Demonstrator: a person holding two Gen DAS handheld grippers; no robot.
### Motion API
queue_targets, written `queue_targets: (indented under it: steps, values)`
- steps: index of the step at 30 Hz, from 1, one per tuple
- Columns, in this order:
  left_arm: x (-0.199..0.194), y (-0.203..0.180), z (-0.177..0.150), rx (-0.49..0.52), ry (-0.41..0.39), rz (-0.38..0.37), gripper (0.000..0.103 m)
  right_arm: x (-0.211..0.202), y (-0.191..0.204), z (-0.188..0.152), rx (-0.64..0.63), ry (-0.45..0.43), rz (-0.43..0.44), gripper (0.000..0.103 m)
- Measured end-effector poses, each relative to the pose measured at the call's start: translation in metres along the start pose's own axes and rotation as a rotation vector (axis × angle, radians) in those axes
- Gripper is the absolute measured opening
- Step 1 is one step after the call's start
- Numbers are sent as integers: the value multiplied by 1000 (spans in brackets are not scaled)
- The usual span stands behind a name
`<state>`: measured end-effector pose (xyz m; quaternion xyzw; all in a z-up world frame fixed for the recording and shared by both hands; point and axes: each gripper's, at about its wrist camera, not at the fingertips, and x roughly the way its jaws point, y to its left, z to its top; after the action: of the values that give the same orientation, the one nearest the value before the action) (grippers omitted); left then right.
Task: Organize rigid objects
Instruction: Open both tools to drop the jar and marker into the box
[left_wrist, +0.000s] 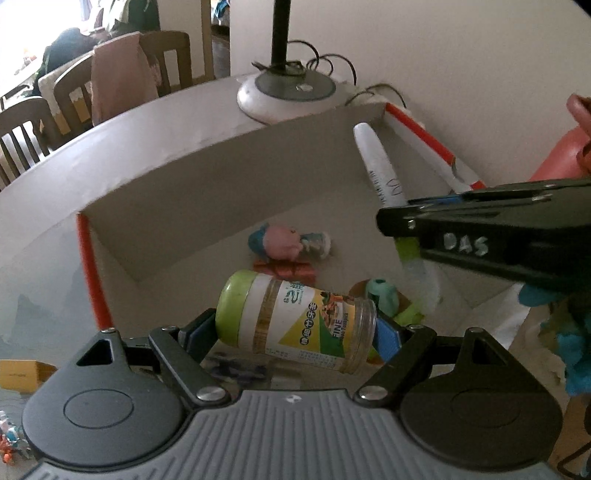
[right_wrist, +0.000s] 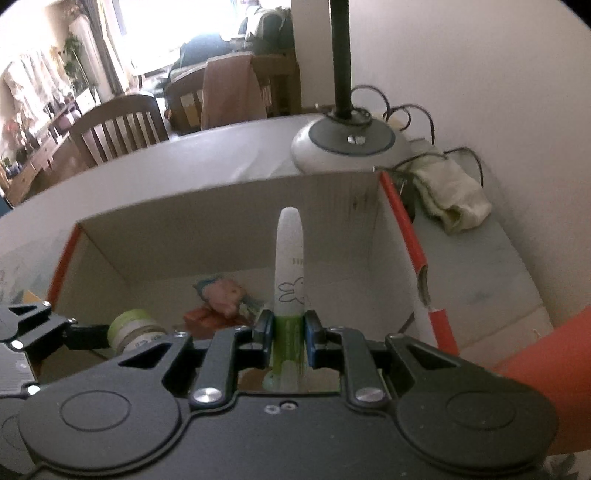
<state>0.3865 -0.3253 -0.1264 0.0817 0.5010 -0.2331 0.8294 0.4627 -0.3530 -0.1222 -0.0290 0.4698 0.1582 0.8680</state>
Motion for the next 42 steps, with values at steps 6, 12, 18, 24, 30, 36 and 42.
queue_targets:
  steps: [6, 12, 18, 24, 30, 36, 42]
  values:
    - [14, -5, 3, 3, 44, 14, 85, 15, -2, -3, -3, 68, 7, 17]
    - [28, -2, 6, -14, 142, 4, 85, 17, 0, -8, -1, 87, 8, 17]
    - [36, 3, 8, -33, 211, -6, 85, 20, -4, -7, 13, 93, 4, 23]
    - [42, 3, 9, -24, 270, -1, 85, 11, -6, -8, 26, 83, 22, 30]
    - [38, 1, 14, -8, 261, -11, 85, -3, -6, -10, 33, 63, 33, 43]
    - [28, -3, 11, 7, 242, -25, 85, -16, -4, -12, 45, 43, 41, 50]
    - [23, -5, 12, 6, 251, -45, 85, -33, 0, -11, 56, 11, 56, 51]
